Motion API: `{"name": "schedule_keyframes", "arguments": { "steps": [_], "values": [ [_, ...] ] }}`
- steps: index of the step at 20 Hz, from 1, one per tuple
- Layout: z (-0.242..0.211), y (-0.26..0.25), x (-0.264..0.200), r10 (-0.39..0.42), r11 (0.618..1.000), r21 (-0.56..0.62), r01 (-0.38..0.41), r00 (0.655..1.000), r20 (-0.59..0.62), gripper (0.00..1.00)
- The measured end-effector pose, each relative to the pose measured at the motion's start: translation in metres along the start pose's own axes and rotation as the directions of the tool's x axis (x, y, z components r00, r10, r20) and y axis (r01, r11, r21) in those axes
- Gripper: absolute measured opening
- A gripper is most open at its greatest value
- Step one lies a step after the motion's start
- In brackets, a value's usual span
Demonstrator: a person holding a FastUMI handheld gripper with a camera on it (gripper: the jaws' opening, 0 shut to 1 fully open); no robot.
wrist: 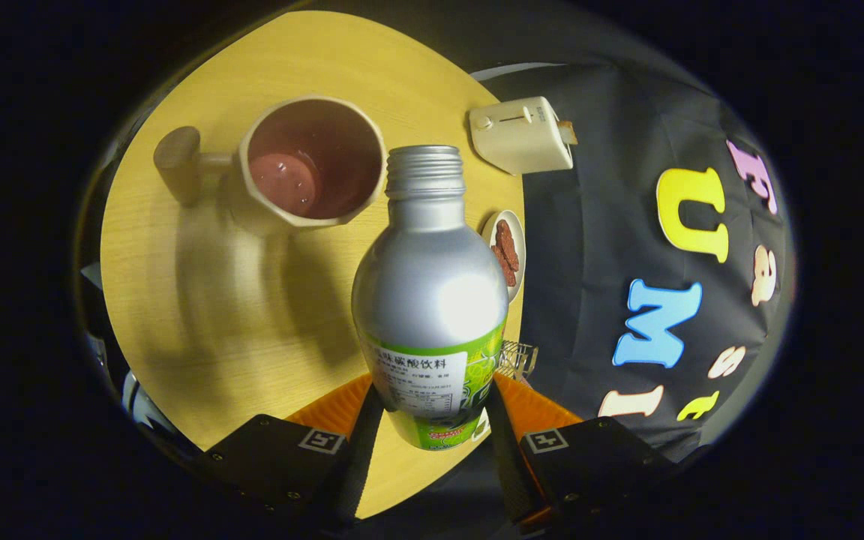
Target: Take the bottle from table, then pour the juice into the cup, finally place the bottle on the coaster
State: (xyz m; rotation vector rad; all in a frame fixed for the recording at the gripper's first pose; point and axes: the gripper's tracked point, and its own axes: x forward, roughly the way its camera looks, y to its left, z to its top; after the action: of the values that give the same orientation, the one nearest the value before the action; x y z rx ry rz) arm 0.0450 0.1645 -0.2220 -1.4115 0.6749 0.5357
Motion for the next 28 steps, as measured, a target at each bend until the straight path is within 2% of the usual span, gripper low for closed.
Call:
{"name": "schedule_keyframes", "arguments": {
  "steps": [5, 9, 14, 18, 28],
  "values": [
    [-0.008, 0.006, 0.005, 0.052, 0.974, 0.220, -0.062, 0.997, 0.051, 0.73],
    [-0.014, 0.004, 0.013, 0.069, 0.918, 0.382, -0.104, 0.992, 0.102, 0.72],
    [-0.026, -0.005, 0.025, 0.070, 0.808, 0.570, -0.151, 0.984, 0.161, 0.72],
    [-0.030, -0.020, 0.032, 0.051, 0.698, 0.690, -0.191, 0.974, 0.219, 0.73],
    [-0.026, -0.050, 0.057, -0.016, 0.467, 0.830, -0.304, 0.936, 0.352, 0.73]
  ]
}}
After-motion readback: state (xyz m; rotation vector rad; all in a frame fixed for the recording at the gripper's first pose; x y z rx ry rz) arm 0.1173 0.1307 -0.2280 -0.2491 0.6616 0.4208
